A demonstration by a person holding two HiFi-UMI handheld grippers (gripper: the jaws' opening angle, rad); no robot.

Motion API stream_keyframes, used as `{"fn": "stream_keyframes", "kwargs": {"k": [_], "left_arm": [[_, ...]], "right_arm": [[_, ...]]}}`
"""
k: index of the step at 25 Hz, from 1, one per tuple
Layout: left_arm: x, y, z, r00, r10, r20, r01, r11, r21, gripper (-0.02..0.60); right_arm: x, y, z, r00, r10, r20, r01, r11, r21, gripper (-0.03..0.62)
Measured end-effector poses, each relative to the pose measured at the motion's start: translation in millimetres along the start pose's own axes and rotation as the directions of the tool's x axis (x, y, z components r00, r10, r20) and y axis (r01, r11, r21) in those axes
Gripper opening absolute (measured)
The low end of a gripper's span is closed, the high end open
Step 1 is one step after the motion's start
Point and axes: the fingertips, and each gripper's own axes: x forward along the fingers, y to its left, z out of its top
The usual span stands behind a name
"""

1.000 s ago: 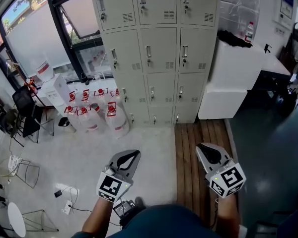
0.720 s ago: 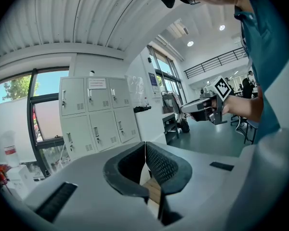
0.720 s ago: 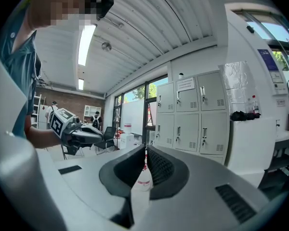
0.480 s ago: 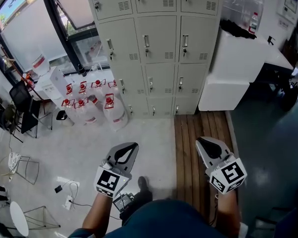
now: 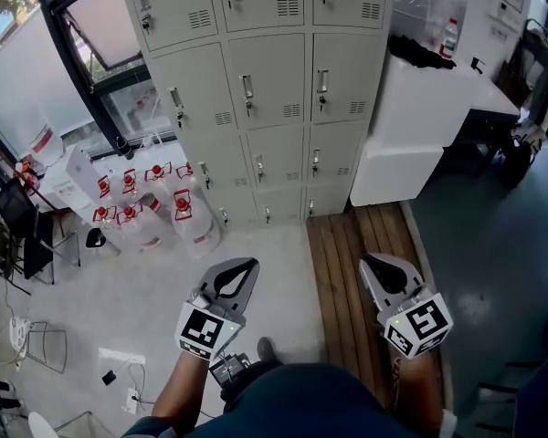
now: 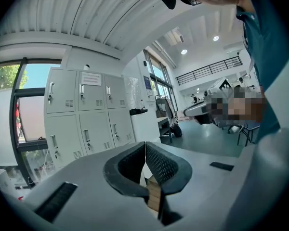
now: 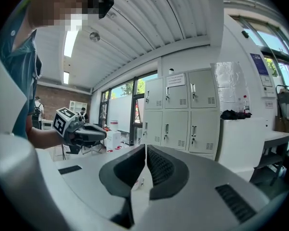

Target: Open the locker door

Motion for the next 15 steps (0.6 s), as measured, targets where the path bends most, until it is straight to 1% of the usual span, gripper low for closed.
{"fn": "stream_keyframes", "kwargs": {"k": [8, 15], "left_arm": [[20.0, 69.0, -16.7, 0.997, -0.081, 0.011, 0.081, 0.997, -0.006, 0.017], [16.8, 120.9, -32.0, 0.99, -0.133, 0.039, 0.133, 0.991, -0.01, 0.018]], "right_arm": [[59.8, 2.3, 10.4, 0.996, -0.084, -0.02, 0.084, 0.996, 0.007, 0.038], [108.7, 23.5, 19.5, 0.99, -0.134, -0.04, 0.134, 0.991, -0.003, 0.038]]}}
